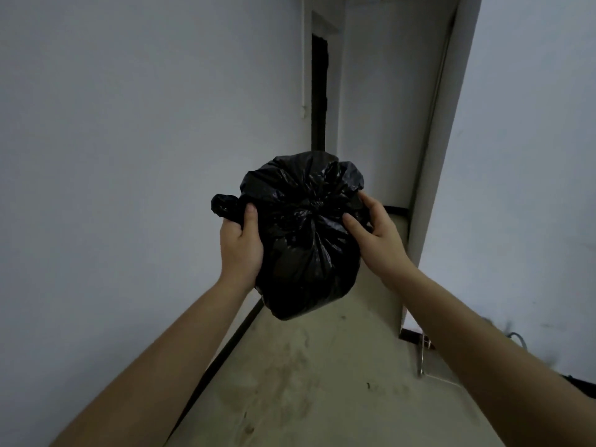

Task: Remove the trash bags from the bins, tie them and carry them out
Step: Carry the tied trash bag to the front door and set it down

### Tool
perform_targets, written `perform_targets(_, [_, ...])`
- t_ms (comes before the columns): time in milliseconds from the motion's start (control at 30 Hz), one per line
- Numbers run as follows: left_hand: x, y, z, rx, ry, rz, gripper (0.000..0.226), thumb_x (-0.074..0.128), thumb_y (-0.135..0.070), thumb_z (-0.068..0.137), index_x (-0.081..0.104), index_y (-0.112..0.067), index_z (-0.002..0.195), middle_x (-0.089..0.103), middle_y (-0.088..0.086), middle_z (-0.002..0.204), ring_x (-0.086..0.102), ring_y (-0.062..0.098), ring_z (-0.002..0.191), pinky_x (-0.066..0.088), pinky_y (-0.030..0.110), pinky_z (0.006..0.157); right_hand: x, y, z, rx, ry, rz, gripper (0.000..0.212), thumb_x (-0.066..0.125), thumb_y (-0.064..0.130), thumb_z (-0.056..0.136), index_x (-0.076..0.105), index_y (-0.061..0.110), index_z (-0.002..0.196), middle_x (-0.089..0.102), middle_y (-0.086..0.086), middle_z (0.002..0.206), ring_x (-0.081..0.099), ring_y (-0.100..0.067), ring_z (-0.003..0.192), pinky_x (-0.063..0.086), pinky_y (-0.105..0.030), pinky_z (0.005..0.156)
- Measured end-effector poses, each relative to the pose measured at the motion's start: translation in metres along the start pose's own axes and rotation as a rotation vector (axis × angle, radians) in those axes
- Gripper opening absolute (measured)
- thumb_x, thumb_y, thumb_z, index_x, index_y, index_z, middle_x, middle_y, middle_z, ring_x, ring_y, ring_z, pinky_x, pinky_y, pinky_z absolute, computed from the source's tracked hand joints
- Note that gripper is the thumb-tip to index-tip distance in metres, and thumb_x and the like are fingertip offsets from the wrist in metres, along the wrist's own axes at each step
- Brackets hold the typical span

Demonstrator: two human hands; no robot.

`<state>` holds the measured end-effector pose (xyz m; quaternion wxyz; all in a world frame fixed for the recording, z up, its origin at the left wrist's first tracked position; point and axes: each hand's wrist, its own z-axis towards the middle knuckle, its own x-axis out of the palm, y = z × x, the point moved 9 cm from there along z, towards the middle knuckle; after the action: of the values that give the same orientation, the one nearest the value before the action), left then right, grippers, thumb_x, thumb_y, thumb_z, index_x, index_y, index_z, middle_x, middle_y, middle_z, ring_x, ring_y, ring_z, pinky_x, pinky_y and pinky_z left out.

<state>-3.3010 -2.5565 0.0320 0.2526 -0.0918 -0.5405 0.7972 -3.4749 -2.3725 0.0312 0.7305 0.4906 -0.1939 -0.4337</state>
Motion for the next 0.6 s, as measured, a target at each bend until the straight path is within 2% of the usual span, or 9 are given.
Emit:
perform_targets(133, [0.071,0.019,0.100,0.031,0.039,-0.006,0.020,0.046,-0.035,0.104,0.063,-0.026,0.107,0.069,-0.001,0.111,0.065,0.012,0.106,0.053,0.041,0.099,-0.022,-0.029,0.111,-0.026,-0.035,-0.018,0.059,0.062,0.037,0.095,0.040,0.027,0.148,0.057,0.008,0.139,0.055,-0.009,0.127,0.044,-0.044,0.110])
perform_targets(300, [0.154,0.079,0.197,0.014,0.086,0.002,0.029,0.046,-0.033,0.104,0.058,-0.017,0.124,0.067,-0.002,0.117,0.063,0.011,0.110,0.050,0.039,0.103,-0.046,-0.093,0.217,-0.021,-0.071,-0.004,0.056,0.059,0.029,0.099,0.038,0.025,0.150,0.056,0.007,0.140,0.054,-0.008,0.128,0.044,-0.040,0.111])
perform_targets(467, [0.239,0.163,0.304,-0.020,0.097,0.001,0.033,0.047,-0.033,0.103,0.053,-0.015,0.130,0.065,-0.002,0.120,0.061,0.012,0.113,0.048,0.040,0.105,-0.059,-0.182,0.341,-0.036,-0.102,0.027,0.056,0.057,0.020,0.101,0.035,0.018,0.152,0.055,0.003,0.141,0.054,-0.006,0.127,0.047,-0.029,0.108])
perform_targets(600, [0.313,0.227,0.406,-0.121,0.129,-0.010,0.028,0.048,-0.037,0.103,0.065,-0.017,0.113,0.070,0.003,0.114,0.066,0.019,0.108,0.053,0.040,0.099,-0.073,-0.253,0.460,-0.044,-0.087,0.036,0.057,0.056,0.022,0.101,0.033,0.022,0.153,0.050,0.006,0.144,0.051,-0.004,0.127,0.045,-0.003,0.091])
